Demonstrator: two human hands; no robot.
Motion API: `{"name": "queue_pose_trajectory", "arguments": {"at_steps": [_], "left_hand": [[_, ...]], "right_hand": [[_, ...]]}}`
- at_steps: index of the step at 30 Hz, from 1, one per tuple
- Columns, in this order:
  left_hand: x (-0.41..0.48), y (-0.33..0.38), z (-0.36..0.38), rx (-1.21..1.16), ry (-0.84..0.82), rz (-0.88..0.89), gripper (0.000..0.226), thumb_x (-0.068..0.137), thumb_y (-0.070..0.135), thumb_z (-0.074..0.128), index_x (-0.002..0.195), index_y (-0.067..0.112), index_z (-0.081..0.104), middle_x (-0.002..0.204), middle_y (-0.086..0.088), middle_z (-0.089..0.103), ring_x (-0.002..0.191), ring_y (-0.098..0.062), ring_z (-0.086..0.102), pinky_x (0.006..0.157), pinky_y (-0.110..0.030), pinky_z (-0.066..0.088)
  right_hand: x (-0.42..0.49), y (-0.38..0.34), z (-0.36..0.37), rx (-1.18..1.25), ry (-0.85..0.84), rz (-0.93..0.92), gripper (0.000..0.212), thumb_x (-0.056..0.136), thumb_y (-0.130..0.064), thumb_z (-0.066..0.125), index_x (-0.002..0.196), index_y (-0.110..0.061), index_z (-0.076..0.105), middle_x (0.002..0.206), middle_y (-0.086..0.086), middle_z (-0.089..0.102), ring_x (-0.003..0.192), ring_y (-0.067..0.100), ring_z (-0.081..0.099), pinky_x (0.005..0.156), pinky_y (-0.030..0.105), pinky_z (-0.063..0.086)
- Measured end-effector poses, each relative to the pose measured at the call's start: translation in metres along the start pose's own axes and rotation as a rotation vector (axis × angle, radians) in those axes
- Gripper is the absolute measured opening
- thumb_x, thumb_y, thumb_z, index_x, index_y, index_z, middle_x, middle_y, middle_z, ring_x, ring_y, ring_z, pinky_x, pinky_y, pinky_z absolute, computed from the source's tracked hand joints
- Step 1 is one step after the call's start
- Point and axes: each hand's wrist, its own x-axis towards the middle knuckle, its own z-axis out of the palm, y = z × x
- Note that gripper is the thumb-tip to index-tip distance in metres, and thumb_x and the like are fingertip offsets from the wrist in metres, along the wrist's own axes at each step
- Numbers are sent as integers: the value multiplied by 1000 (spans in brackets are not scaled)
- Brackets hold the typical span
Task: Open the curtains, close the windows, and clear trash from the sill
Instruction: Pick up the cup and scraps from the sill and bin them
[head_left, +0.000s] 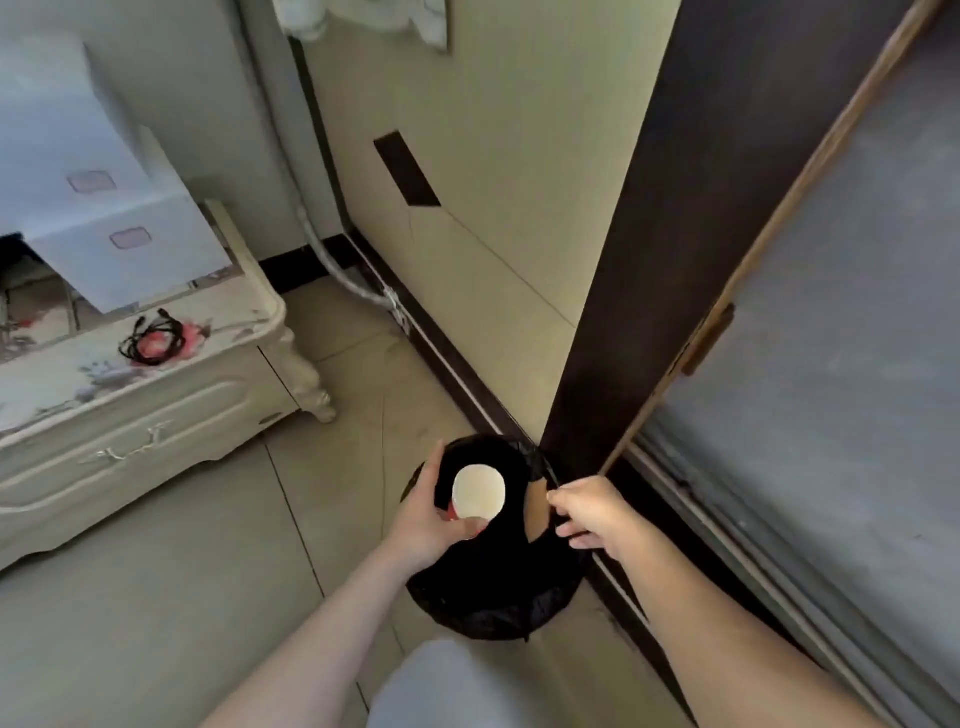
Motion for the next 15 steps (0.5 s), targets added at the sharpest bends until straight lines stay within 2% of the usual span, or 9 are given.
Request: {"name": "queue_pose_trajectory", "arguments": {"at_steps": [3, 5, 8, 10, 12, 14, 15], "left_hand": [[17, -33, 12, 81, 67, -48, 86, 80, 8, 68, 146, 19, 16, 147, -1, 30, 135, -21, 29, 111, -35, 28], [26, -48, 18, 244, 101, -135, 70, 85, 13, 60, 144, 15, 23, 152, -10, 19, 140, -26, 16, 114, -39, 21], [40, -57, 24, 289, 133, -334, 74, 87, 14, 51, 147, 22, 9, 154, -17, -6, 141, -34, -1, 112, -44, 18], [48, -63, 25, 248, 152, -429, 79, 88, 8, 47, 147, 25, -3, 153, -20, -10, 139, -40, 5, 110, -45, 23], [56, -71, 25, 203, 139, -465, 79, 86, 5, 45, 147, 24, -2, 151, -25, 6, 133, -43, 24, 107, -44, 32], [60, -78, 21, 240, 146, -477, 73, 85, 7, 46, 145, 19, 7, 141, -27, 25, 120, -45, 39, 101, -46, 39], [61, -80, 17, 279, 171, -487, 69, 85, 8, 47, 144, 17, 13, 136, -26, 29, 116, -46, 42, 99, -45, 41]], "right_hand": [[27, 20, 11, -33, -42, 37, 49, 89, -23, 57, 135, -9, 44, 131, 8, 51, 116, 25, 53, 86, 33, 44], [40, 31, 13, -113, 5, 12, 49, 90, -17, 54, 137, -6, 41, 142, 10, 43, 126, 27, 44, 93, 29, 38], [55, 44, 15, -196, 79, 60, 62, 91, -12, 51, 146, -14, 23, 152, 12, 27, 136, 31, 30, 109, 39, 32], [62, 47, 19, -27, 18, 143, 74, 92, -5, 50, 149, -18, 5, 156, 11, 13, 140, 32, 22, 112, 44, 26], [67, 47, 23, 105, -40, 237, 79, 93, -3, 49, 149, -15, -5, 157, 12, 9, 140, 33, 21, 110, 46, 24], [74, 50, 25, 99, -43, 266, 75, 92, -1, 48, 149, -14, 1, 155, 13, 15, 138, 35, 25, 106, 48, 31], [78, 52, 25, 89, -32, 256, 69, 92, -1, 47, 148, -15, 10, 152, 13, 23, 134, 36, 31, 101, 50, 36]]}}
